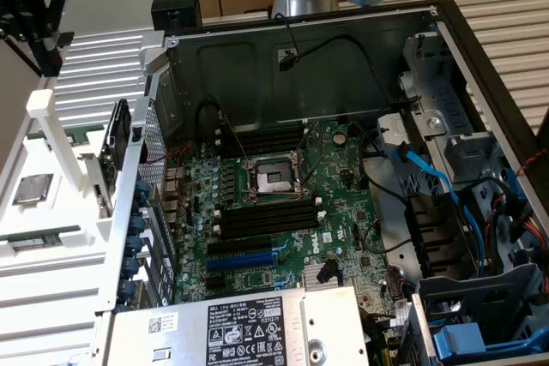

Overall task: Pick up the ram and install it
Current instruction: 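Reach for the ram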

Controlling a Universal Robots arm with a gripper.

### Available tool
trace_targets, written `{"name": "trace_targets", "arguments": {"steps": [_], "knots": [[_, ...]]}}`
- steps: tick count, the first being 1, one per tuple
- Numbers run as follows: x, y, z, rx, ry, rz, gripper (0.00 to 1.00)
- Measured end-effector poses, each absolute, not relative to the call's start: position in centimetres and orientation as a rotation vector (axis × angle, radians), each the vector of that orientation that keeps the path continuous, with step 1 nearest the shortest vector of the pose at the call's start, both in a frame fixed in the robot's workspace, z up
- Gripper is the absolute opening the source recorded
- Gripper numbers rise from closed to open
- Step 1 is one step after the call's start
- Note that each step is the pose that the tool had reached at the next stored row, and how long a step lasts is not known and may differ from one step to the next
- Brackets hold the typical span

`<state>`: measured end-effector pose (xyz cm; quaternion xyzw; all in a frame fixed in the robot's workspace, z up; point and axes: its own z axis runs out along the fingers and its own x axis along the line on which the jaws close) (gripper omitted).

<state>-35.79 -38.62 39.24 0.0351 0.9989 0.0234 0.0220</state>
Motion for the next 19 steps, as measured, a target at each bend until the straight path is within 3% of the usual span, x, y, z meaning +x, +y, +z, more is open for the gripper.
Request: {"name": "trace_targets", "arguments": {"steps": [19], "knots": [[-48.4,-36.8,39.2,0.109,3.095,0.073,0.1]]}}
